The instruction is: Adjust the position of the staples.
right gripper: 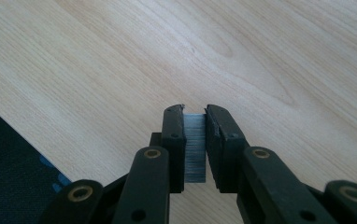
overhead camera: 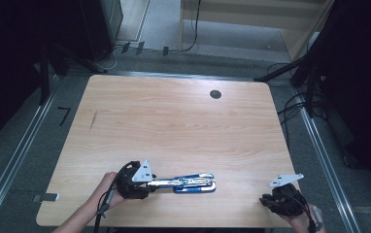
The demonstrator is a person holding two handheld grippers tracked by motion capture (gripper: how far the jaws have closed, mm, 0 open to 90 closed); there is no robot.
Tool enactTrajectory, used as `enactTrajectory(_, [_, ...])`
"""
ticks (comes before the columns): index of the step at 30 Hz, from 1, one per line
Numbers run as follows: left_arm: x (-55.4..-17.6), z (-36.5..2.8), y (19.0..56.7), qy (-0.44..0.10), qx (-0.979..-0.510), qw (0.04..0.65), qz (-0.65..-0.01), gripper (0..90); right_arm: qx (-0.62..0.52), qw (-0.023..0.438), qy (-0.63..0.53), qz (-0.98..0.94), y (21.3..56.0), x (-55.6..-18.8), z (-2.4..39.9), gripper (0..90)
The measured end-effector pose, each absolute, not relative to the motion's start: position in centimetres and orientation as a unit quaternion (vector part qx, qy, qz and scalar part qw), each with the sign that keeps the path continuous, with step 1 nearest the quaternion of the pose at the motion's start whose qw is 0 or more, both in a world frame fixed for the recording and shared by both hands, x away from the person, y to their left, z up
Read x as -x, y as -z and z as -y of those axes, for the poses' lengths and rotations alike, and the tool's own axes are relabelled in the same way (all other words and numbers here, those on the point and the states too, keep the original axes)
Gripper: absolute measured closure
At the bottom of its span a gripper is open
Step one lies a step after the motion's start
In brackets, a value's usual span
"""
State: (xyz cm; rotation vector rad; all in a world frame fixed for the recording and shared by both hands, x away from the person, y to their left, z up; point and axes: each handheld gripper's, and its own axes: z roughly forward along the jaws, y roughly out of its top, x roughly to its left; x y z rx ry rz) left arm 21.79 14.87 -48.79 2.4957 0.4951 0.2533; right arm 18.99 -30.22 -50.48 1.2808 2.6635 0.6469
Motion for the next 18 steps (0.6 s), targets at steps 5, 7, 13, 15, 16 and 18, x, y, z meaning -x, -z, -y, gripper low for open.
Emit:
enactTrajectory(5, [-21.8,-14.9,48.8,-0.096,-0.935,0.286,-0.184,62.2,-0.426,0.059,-0.219,-0.876,50.4,-19.1,30.0,78.6])
enactTrajectory(7, [-21.8,-14.8,48.8,-0.096,-0.936,0.286,-0.184,62.2,-0.426,0.061,-0.222,-0.875,50.3,-19.1,29.9,78.6])
enactTrajectory(13, [-21.8,-14.8,48.8,-0.097,-0.935,0.286,-0.184,62.2,-0.421,0.066,-0.229,-0.875,50.0,-19.2,29.6,78.7])
enactTrajectory(15, [-21.8,-14.8,48.8,-0.097,-0.936,0.284,-0.183,62.0,-0.420,0.067,-0.231,-0.875,49.8,-19.3,29.3,78.6])
enactTrajectory(16, [-21.8,-14.8,48.8,-0.097,-0.936,0.284,-0.183,62.0,-0.420,0.067,-0.231,-0.875,49.8,-19.3,29.3,78.6])
enactTrajectory(18, [-21.8,-14.8,48.8,-0.098,-0.937,0.282,-0.183,61.9,-0.415,0.069,-0.235,-0.876,49.7,-19.4,29.1,78.7])
